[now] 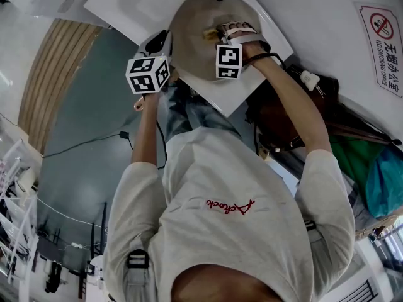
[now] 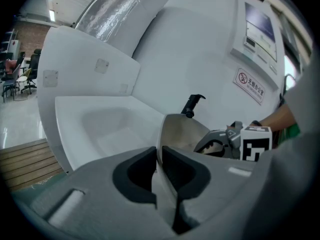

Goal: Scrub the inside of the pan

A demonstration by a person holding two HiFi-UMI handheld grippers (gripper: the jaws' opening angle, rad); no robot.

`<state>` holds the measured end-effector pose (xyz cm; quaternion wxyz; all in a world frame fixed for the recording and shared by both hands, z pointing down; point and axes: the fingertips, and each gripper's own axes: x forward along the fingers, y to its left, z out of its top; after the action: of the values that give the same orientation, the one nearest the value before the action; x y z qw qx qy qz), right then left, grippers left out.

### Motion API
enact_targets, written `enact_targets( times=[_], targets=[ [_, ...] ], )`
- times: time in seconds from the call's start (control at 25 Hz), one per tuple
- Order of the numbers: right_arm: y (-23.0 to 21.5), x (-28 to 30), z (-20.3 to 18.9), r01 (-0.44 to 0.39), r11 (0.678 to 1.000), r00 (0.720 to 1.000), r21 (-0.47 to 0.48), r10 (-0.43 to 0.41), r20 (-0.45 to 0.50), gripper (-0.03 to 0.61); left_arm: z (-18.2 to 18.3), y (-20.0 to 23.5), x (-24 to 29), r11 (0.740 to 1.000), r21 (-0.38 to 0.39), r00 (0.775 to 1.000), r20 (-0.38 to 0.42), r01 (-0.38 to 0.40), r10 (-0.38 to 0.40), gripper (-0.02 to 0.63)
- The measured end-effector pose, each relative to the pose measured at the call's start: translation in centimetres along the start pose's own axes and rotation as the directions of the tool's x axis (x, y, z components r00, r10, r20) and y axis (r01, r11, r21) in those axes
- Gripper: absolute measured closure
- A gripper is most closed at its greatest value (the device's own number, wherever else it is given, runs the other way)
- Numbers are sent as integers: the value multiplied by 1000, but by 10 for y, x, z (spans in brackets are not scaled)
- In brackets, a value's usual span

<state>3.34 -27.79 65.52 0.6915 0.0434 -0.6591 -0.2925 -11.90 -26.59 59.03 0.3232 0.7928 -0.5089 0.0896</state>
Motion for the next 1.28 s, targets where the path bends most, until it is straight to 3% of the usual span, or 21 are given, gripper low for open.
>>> enact_targets(
  times=[0.24,0.48,1.28],
  targets=[
    [-48,5,9,100,995,995,30,-100,-4,509,-1,2,1,1000,-1,1000,-6,0,0,577],
    [-61,17,19,107,993,994,41,-107,-16,509,-1,2,2,1000,0,1000,-15,8,-8,577],
    [26,2,24,0,994,999,-106,-4,-37,509,-2,3,2,1000,-3,1000,-13,-2,2,577]
  ],
)
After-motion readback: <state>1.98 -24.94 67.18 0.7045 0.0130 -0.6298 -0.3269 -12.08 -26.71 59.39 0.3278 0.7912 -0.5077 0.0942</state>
